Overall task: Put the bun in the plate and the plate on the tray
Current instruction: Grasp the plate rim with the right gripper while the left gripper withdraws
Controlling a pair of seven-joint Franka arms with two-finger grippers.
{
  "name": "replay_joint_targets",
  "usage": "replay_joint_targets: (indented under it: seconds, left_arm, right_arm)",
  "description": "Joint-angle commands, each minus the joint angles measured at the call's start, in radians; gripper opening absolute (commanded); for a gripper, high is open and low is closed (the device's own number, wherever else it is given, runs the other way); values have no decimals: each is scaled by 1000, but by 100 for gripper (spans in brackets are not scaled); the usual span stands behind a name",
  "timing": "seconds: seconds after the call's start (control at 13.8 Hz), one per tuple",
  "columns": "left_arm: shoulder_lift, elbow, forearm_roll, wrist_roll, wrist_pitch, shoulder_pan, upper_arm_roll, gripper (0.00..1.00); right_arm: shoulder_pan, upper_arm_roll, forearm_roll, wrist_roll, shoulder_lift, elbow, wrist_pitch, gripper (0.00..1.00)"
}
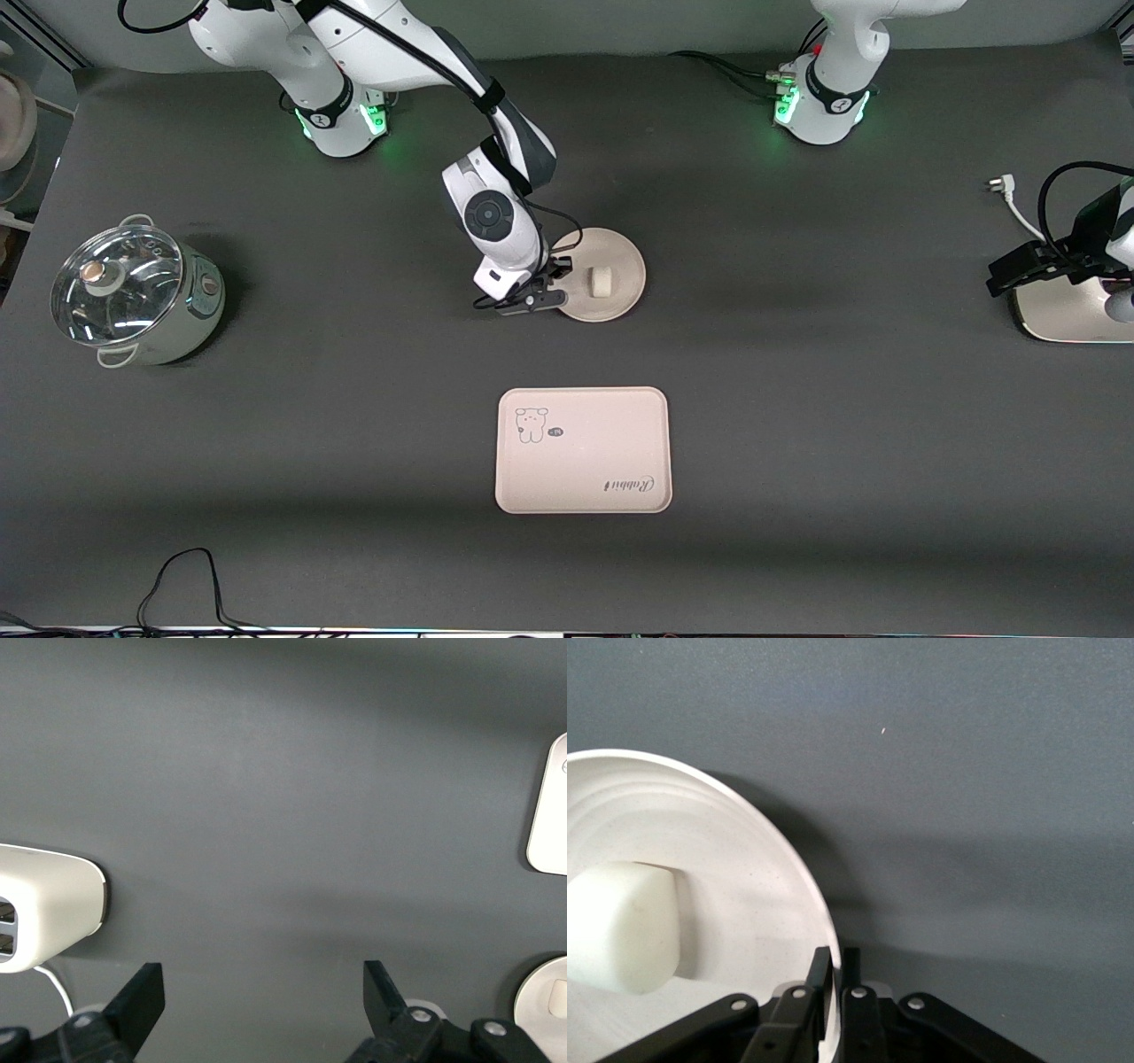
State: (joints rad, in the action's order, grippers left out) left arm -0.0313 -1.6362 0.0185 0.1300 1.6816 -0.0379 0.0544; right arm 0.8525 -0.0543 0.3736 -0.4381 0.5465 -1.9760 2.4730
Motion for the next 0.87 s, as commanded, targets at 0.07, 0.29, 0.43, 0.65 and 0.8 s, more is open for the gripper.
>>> replay_joint_targets:
  seconds: [0.07,0.29,0.43,0.65,0.8]
  left_arm:
    - [-18,48,-3,-1,-17,0,1,100]
    - [-27,53,1,-7,-28,-10,-1,100]
    - [-27,55,6,-15,-17,-8,-2,100]
    - [-25,76,3,-6,-13,-5,-2,100]
    - [-19,78,3,-6,-13,-3,-2,100]
  right_arm:
    - [2,-12,7,-33,-16,6,-14,0]
    - [-1,-54,7,-27,-54,61,-102,0]
    - [-1,-102,7,-24,-54,175,-246,0]
    - [-13,-162,21,-21,-53,302,-362,0]
    - [-67,-160,40,-17,-48,379,-371,0]
